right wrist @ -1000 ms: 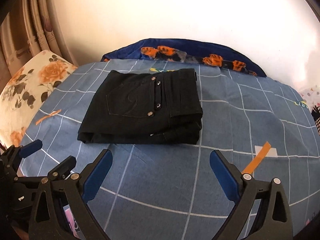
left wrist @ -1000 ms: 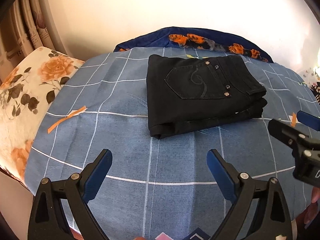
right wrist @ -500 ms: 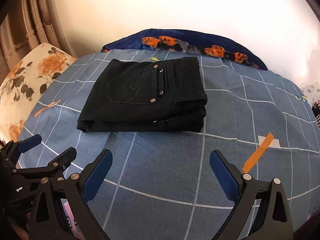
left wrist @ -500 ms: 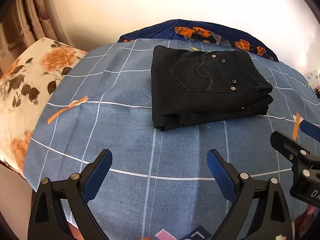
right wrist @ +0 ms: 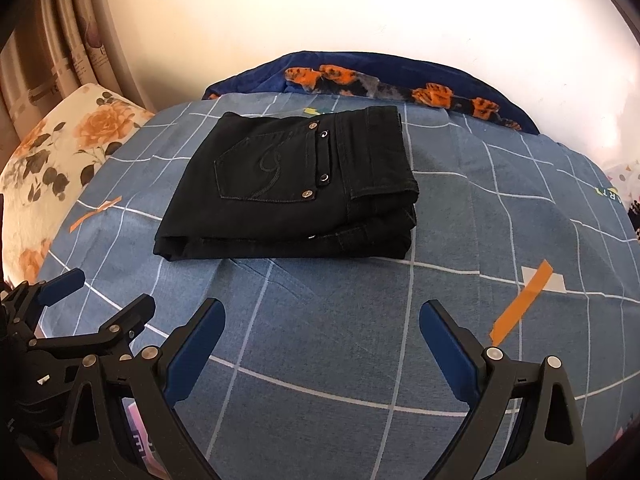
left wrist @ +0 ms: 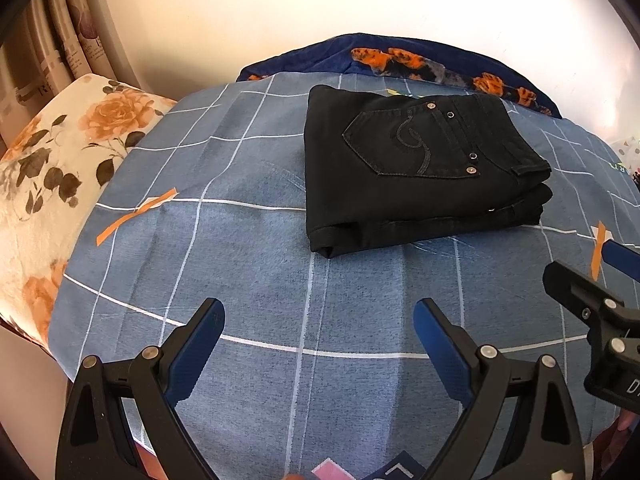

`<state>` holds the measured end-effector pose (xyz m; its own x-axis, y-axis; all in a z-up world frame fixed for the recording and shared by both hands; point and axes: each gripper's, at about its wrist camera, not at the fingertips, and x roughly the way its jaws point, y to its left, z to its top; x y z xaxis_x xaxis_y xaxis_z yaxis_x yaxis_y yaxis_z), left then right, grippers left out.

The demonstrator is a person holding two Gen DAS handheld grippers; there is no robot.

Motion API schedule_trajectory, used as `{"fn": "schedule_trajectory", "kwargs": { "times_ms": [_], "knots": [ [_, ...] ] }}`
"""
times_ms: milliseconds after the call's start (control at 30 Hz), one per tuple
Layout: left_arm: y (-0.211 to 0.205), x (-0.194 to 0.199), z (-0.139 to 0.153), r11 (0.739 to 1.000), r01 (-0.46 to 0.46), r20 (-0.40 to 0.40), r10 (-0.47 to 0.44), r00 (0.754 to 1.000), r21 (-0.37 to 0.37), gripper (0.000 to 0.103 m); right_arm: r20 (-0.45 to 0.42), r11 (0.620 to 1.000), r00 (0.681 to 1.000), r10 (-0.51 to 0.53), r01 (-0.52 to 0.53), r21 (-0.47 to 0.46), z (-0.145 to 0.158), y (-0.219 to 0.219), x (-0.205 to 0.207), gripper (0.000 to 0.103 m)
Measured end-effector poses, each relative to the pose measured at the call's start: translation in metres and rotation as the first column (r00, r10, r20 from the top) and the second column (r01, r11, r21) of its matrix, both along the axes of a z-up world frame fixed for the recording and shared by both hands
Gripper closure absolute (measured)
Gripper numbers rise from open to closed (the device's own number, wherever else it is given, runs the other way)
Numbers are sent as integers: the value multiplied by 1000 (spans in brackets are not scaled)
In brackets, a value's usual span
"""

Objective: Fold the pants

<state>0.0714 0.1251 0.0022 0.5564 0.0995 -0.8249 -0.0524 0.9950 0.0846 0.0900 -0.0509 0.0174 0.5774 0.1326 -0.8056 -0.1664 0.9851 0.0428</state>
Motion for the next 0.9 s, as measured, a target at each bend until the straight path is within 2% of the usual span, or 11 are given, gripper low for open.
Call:
{"fn": "schedule_trajectory", "kwargs": {
  "times_ms": [267, 900],
  "knots": [
    [-3, 1, -1, 999, 9, 5, -9, 1000, 33, 9, -8, 1000, 1000, 2, -2, -1, -6, 3, 0, 6],
    [-1, 3, -3, 999, 8, -5, -8, 1000, 39, 9, -30, 1000, 1000, -8, 8, 13, -13, 0, 0, 6]
  ]
}}
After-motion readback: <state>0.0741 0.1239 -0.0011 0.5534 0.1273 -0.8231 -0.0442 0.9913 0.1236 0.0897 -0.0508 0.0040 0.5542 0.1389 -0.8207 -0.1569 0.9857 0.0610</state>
